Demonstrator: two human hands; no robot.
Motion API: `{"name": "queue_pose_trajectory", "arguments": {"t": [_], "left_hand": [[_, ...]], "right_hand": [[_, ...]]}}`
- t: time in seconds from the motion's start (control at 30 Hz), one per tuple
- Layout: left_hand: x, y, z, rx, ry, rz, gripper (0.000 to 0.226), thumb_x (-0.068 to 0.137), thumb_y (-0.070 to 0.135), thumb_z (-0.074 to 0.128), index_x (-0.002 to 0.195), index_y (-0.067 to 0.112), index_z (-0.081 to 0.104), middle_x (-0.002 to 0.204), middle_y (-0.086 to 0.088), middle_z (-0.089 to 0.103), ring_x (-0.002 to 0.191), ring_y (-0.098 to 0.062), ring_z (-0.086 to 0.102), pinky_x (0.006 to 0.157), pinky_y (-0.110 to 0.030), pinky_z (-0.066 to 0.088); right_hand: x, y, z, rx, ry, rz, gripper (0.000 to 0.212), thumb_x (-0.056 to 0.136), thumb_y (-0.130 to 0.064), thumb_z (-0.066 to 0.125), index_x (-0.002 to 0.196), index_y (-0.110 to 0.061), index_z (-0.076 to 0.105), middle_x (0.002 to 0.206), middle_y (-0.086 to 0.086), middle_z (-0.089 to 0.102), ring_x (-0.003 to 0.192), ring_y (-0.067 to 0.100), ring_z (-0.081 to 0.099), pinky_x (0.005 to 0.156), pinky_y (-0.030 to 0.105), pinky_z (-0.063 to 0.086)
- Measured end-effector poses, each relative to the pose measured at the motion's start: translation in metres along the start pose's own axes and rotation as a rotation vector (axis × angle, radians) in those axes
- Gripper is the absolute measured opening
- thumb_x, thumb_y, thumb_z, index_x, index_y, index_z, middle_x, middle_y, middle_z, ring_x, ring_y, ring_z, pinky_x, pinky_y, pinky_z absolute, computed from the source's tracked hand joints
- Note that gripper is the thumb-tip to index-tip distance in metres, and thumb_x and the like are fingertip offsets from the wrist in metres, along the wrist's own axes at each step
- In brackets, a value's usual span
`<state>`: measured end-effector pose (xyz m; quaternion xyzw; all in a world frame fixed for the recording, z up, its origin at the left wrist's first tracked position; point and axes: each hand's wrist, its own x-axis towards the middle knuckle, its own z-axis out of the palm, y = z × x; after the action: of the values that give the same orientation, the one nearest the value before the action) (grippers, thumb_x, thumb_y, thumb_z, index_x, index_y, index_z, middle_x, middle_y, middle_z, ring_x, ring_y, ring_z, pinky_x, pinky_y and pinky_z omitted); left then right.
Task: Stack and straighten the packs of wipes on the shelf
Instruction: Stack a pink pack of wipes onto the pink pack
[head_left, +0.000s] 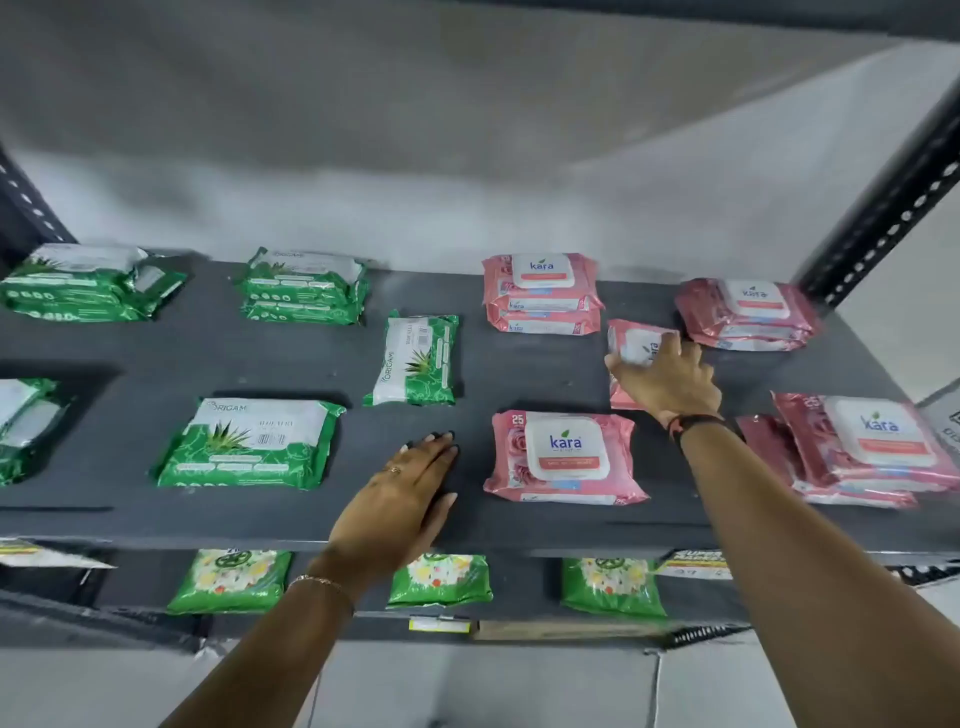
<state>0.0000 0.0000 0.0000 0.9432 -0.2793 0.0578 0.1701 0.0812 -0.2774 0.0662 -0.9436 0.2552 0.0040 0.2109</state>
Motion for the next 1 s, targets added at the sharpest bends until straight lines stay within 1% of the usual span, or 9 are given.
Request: {"name": "queue_pose_trajectory", "arguments": {"t": [0.07, 0.17, 0.33, 0.47, 0.6, 0.7, 0.87, 0.93, 1.0], "left_hand": [[0.002, -0.002, 0.001, -0.047, 0.014, -0.012, 0.044, 0.089, 0.017, 0.055, 0.127, 0.000, 0.044, 0.133, -0.019, 0.047, 0.123, -0.033, 0.042, 0.102, -0.047, 0.021], [0.002, -0.002, 0.001, -0.057, 0.002, -0.033, 0.046, 0.086, 0.015, 0.059, 0.128, 0.002, 0.045, 0.134, -0.017, 0.047, 0.123, -0.031, 0.042, 0.102, -0.044, 0.021], [0.002, 0.000, 0.000, -0.050, -0.019, -0.062, 0.046, 0.086, 0.024, 0.048, 0.127, 0.004, 0.046, 0.133, -0.016, 0.049, 0.121, -0.031, 0.044, 0.099, -0.042, 0.026], [0.001, 0.001, -0.001, -0.020, -0.039, -0.071, 0.050, 0.088, 0.034, 0.034, 0.125, 0.004, 0.048, 0.132, -0.015, 0.051, 0.119, -0.031, 0.047, 0.097, -0.045, 0.029], [0.003, 0.004, -0.003, 0.001, -0.063, -0.075, 0.052, 0.086, 0.035, 0.032, 0.123, 0.003, 0.050, 0.129, -0.016, 0.053, 0.116, -0.031, 0.050, 0.095, -0.047, 0.031], [0.004, 0.005, -0.004, 0.003, -0.069, -0.078, 0.052, 0.086, 0.034, 0.032, 0.122, 0.001, 0.051, 0.128, -0.017, 0.053, 0.115, -0.032, 0.050, 0.094, -0.049, 0.031], [0.004, 0.007, -0.005, 0.017, -0.084, -0.083, 0.052, 0.086, 0.033, 0.032, 0.122, 0.001, 0.051, 0.128, -0.017, 0.053, 0.115, -0.032, 0.050, 0.095, -0.050, 0.029], [0.004, 0.006, -0.005, 0.006, -0.088, -0.088, 0.052, 0.086, 0.033, 0.031, 0.123, 0.001, 0.050, 0.129, -0.017, 0.052, 0.117, -0.032, 0.049, 0.096, -0.050, 0.028], [0.004, 0.006, -0.005, -0.006, -0.096, -0.091, 0.053, 0.086, 0.034, 0.030, 0.124, 0.001, 0.049, 0.131, -0.017, 0.051, 0.119, -0.033, 0.047, 0.097, -0.051, 0.026]], "right_hand": [[0.003, -0.002, 0.002, 0.004, 0.015, 0.026, 0.078, 0.078, -0.050, 0.056, 0.133, -0.005, 0.025, 0.138, 0.022, 0.036, 0.122, 0.044, 0.037, 0.095, 0.051, 0.038], [0.006, -0.001, 0.006, 0.006, 0.041, 0.017, 0.072, 0.078, -0.039, 0.060, 0.130, -0.002, 0.026, 0.132, 0.025, 0.039, 0.118, 0.046, 0.040, 0.092, 0.051, 0.040], [0.004, 0.003, -0.004, 0.080, 0.071, -0.014, 0.064, 0.078, -0.028, 0.059, 0.127, -0.003, 0.028, 0.129, 0.024, 0.043, 0.116, 0.046, 0.041, 0.091, 0.051, 0.040], [-0.011, 0.012, -0.018, 0.175, 0.063, -0.232, 0.065, 0.078, -0.027, 0.063, 0.129, -0.006, 0.028, 0.132, 0.019, 0.045, 0.115, 0.042, 0.045, 0.093, 0.050, 0.043], [-0.031, 0.017, -0.041, 0.356, -0.218, -0.594, 0.060, 0.071, -0.006, 0.070, 0.120, -0.019, 0.038, 0.117, 0.003, 0.052, 0.108, 0.024, 0.053, 0.080, 0.032, 0.051], [-0.041, 0.015, -0.046, 0.340, -0.496, -0.741, 0.065, 0.070, -0.001, 0.071, 0.117, -0.032, 0.037, 0.122, 0.000, 0.050, 0.112, 0.018, 0.052, 0.090, 0.039, 0.050], [-0.047, 0.008, -0.035, 0.246, -0.688, -0.832, 0.066, 0.072, -0.004, 0.071, 0.116, -0.040, 0.036, 0.137, -0.003, 0.043, 0.125, 0.014, 0.040, 0.108, 0.042, 0.034], [-0.045, 0.010, -0.034, 0.126, -0.675, -0.874, 0.067, 0.074, -0.012, 0.071, 0.124, -0.038, 0.034, 0.140, -0.014, 0.032, 0.132, 0.006, 0.025, 0.116, 0.045, 0.016], [-0.043, 0.010, -0.036, -0.024, -0.641, -0.908, 0.071, 0.076, -0.025, 0.070, 0.133, -0.038, 0.029, 0.143, -0.021, 0.017, 0.135, 0.001, 0.004, 0.114, 0.045, -0.006]]}}
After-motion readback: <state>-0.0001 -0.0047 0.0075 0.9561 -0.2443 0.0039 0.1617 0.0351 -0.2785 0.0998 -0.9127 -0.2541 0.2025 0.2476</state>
